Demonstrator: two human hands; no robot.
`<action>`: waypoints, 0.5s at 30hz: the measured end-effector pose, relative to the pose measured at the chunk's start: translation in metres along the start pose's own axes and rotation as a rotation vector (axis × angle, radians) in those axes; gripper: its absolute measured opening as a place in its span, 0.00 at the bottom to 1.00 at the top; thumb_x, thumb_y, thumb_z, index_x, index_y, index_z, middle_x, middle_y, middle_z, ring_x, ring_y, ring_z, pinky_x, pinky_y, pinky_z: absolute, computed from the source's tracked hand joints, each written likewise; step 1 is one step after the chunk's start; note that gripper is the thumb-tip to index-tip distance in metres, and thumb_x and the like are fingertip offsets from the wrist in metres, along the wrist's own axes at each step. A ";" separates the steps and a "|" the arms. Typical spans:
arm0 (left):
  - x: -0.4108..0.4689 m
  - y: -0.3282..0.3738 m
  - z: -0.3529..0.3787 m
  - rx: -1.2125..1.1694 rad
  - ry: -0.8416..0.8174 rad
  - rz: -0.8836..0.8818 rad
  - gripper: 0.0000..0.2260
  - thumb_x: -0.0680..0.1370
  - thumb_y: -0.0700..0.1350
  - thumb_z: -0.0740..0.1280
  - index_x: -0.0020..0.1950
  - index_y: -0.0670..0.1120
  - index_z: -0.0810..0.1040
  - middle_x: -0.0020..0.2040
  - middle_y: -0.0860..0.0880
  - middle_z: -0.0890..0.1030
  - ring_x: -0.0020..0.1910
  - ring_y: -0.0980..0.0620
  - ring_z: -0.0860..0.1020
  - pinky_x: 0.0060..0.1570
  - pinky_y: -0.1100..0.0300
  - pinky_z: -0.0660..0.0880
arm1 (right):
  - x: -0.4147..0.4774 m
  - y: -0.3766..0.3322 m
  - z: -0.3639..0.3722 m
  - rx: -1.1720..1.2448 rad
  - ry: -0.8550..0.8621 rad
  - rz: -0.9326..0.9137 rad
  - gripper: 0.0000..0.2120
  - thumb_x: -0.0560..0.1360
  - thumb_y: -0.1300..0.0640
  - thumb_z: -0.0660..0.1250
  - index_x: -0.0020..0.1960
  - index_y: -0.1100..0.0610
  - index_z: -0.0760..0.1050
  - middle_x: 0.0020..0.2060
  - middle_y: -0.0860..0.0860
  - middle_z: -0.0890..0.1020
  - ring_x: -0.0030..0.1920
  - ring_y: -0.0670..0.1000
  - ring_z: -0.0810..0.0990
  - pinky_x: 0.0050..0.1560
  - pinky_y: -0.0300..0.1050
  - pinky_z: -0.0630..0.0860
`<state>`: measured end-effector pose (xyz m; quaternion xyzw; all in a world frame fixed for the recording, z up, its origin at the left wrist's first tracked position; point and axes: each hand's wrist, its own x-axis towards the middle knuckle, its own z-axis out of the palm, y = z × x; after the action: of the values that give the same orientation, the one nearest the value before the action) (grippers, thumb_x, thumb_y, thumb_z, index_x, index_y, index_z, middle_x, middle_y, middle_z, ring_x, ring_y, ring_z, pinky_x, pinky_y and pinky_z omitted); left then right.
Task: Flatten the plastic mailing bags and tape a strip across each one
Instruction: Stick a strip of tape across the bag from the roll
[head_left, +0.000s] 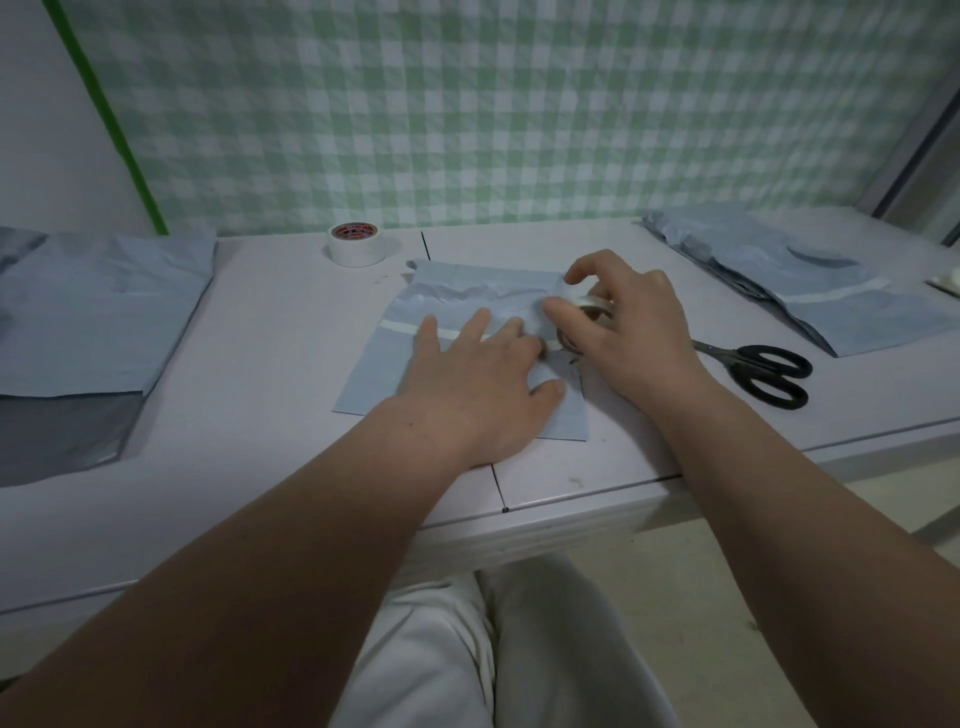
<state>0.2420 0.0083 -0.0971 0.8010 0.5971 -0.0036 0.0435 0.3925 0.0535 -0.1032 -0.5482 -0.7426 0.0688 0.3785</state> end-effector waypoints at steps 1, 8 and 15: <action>0.000 0.001 0.000 -0.017 0.009 0.019 0.24 0.81 0.59 0.45 0.76 0.53 0.54 0.78 0.54 0.49 0.77 0.50 0.44 0.72 0.39 0.40 | -0.001 0.003 -0.005 0.057 -0.002 0.044 0.13 0.72 0.42 0.67 0.54 0.46 0.73 0.35 0.44 0.76 0.46 0.49 0.71 0.42 0.35 0.66; 0.002 0.003 0.007 -0.035 0.022 0.037 0.25 0.81 0.57 0.45 0.77 0.52 0.50 0.78 0.54 0.49 0.77 0.51 0.48 0.73 0.41 0.44 | -0.010 0.017 -0.020 0.220 -0.103 0.122 0.11 0.73 0.55 0.70 0.52 0.42 0.78 0.40 0.43 0.82 0.36 0.38 0.77 0.40 0.26 0.68; 0.005 0.004 0.009 -0.004 0.009 0.049 0.25 0.81 0.57 0.43 0.78 0.54 0.46 0.79 0.53 0.47 0.77 0.49 0.47 0.73 0.41 0.46 | -0.010 0.013 -0.015 0.122 -0.066 0.019 0.15 0.75 0.61 0.67 0.59 0.49 0.80 0.39 0.36 0.78 0.36 0.33 0.75 0.42 0.23 0.66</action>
<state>0.2472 0.0113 -0.1064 0.8153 0.5775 0.0021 0.0424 0.4135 0.0458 -0.1042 -0.5286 -0.7440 0.1355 0.3856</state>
